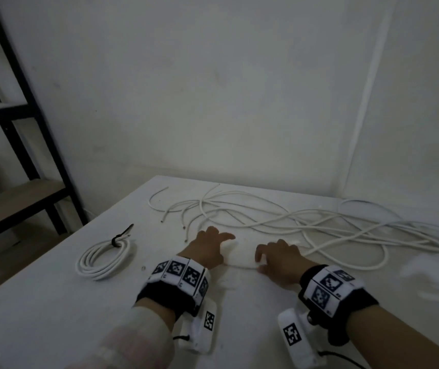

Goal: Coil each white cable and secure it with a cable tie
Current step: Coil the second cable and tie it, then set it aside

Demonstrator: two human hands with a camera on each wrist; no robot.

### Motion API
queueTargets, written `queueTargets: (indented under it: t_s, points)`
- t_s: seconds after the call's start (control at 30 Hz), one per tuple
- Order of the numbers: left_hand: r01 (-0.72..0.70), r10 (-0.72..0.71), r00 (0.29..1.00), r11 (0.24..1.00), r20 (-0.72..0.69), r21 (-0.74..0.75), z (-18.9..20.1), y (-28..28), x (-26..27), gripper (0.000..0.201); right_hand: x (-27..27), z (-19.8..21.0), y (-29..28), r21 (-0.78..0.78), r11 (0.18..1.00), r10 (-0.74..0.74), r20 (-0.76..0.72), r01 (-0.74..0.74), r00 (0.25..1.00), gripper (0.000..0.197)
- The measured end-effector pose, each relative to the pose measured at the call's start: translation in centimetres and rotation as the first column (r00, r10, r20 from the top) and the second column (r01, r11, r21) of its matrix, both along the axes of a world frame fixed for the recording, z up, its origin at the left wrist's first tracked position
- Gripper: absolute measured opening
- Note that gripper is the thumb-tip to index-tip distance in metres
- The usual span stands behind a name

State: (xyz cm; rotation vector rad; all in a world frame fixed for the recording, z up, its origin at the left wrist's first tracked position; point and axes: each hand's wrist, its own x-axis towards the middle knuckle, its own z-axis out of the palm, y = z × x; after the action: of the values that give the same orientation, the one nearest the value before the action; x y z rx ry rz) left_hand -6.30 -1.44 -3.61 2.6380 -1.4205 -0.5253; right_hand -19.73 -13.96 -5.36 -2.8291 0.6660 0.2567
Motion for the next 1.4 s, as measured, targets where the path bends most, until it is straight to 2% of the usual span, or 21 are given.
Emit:
queueTargets:
  t_s: [0.03,0.1,0.23,0.37,0.43,0.53,0.63,0.77,0.87,1.03,1.17,1.27,1.33,1.4]
  points:
    - [0.009,-0.010,1.000,1.000,0.026,0.022,-0.2,-0.2,-0.6,0.059,-0.4,0.1,0.1,-0.002,1.000,0.016,-0.006,-0.016,1.000,0.011]
    - [0.029,-0.031,0.998,0.999,0.058,0.044,-0.3,-0.6,-1.6,0.051,-1.4,0.3,0.2,-0.024,0.998,0.053,0.011,-0.053,0.999,0.002]
    - [0.042,-0.050,0.996,0.995,0.076,0.092,-0.5,-1.5,-2.5,0.029,-3.7,0.6,-0.7,-0.019,0.998,0.058,0.160,-0.055,0.986,0.010]
    - [0.059,-0.070,0.993,0.992,0.092,0.111,-0.2,-1.8,-3.1,0.034,-6.2,2.3,-1.3,-0.015,1.000,0.026,0.313,-0.023,0.949,0.006]
    - [0.058,-0.065,0.991,0.996,0.115,0.062,0.1,-1.9,-3.4,0.036,-7.6,3.6,-1.4,-0.020,1.000,0.020,0.389,-0.013,0.921,0.009]
    - [0.088,-0.065,0.989,0.981,0.134,-0.172,0.7,-2.2,-3.6,0.027,-9.3,5.1,-2.5,-0.063,0.998,0.022,0.493,0.010,0.870,0.019]
    - [0.169,-0.122,0.982,0.905,0.142,-0.392,1.8,-2.6,-4.1,0.030,-11.0,6.2,-3.9,-0.096,0.994,0.024,0.607,0.043,0.794,0.019]
    - [0.188,-0.144,0.982,0.812,0.121,-0.553,3.0,-3.6,-4.6,0.034,-13.1,7.8,-5.5,-0.103,0.988,-0.002,0.734,0.114,0.679,0.015]
    - [0.151,-0.096,0.988,0.778,0.123,-0.609,3.7,-3.8,-4.4,0.029,-15.2,9.1,-7.1,-0.035,0.985,-0.073,0.803,0.170,0.591,0.011]
    - [0.157,0.000,0.978,0.667,0.210,-0.728,6.0,-3.9,-4.5,0.030,-17.8,10.2,-8.8,0.009,0.981,-0.115,0.833,0.194,0.542,0.014]
    - [0.164,-0.002,0.979,0.599,0.203,-0.784,8.2,-4.1,-4.8,0.034,-19.0,11.5,-10.1,0.002,0.982,-0.091,0.879,0.188,0.468,0.021]
    - [0.166,-0.002,0.982,0.497,0.191,-0.852,9.9,-4.2,-5.2,0.034,-19.3,12.5,-11.0,-0.025,0.979,-0.064,0.901,0.201,0.428,0.021]
    - [0.149,-0.039,0.988,0.435,0.146,-0.888,11.4,-4.6,-5.7,0.032,-19.3,13.4,-11.6,-0.029,0.978,-0.054,0.923,0.207,0.382,0.020]
    - [0.126,-0.112,0.990,0.419,0.086,-0.899,12.8,-5.1,-6.3,0.030,-19.2,14.2,-12.5,-0.043,0.973,-0.033,0.947,0.228,0.321,0.021]
